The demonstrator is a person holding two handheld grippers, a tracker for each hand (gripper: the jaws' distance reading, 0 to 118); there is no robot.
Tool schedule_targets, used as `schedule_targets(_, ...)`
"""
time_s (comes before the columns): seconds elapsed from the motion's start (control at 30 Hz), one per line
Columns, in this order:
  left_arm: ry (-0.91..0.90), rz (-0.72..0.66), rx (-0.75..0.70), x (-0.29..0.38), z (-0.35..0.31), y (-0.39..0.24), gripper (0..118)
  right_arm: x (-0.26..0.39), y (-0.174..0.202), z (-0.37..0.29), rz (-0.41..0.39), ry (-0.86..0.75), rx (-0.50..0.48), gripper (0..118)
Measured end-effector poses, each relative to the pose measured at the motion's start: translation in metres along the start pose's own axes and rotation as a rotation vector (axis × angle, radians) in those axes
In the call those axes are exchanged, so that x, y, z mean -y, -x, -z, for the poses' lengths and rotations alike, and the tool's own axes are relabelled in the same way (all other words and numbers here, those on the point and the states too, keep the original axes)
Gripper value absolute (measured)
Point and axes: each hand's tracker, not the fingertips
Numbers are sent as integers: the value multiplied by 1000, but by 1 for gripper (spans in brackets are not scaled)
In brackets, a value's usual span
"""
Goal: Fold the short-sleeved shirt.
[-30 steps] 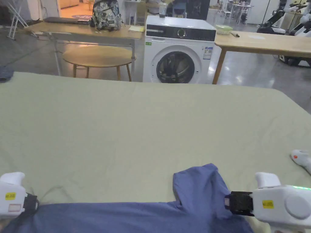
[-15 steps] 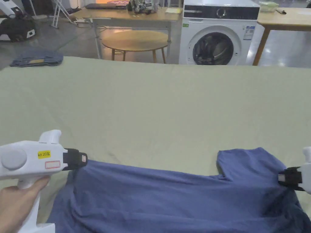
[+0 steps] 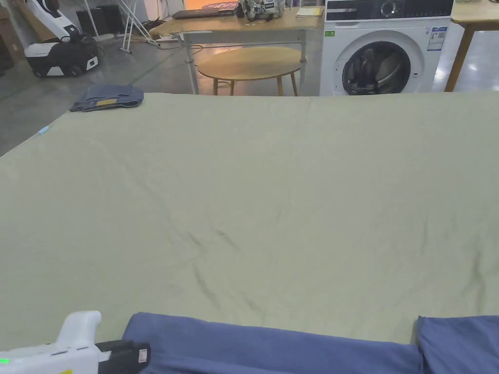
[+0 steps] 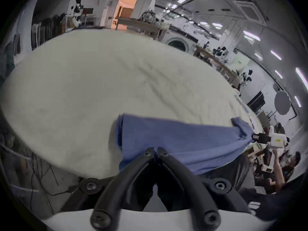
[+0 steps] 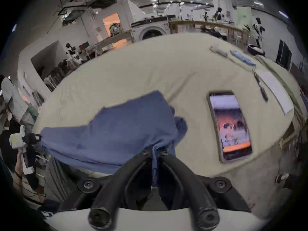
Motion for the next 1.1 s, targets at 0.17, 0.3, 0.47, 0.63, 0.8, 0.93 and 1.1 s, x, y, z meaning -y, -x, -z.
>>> schedule_targets(0.17,-69,9,14,-1,-9,-12,67,1,13,-9,-87,-44,112,62)
schedule_targets(0.3,-233,112,-21,-20,-61,-44,67,-17,18,-56,-56,-200,108,61)
schedule_targets(0.47,-485,187,18,-52,-129,-99,67,-53,54,-120,-119,-511,64,61)
schedule_targets(0.63,-691,208,170,-61,-160,-141,54,-72,90,-122,-184,-616,-35,53)
schedule_targets(0.8,-708,164,153,-57,-166,-148,0,-70,118,-98,-240,-588,-56,0)
schedule_targets(0.93,-644,49,162,-59,-163,-118,0,-68,122,-92,-241,-566,-84,0)
schedule_targets(1.1,-389,-272,255,-44,-107,-23,73,-55,108,-88,-243,-506,-122,0)
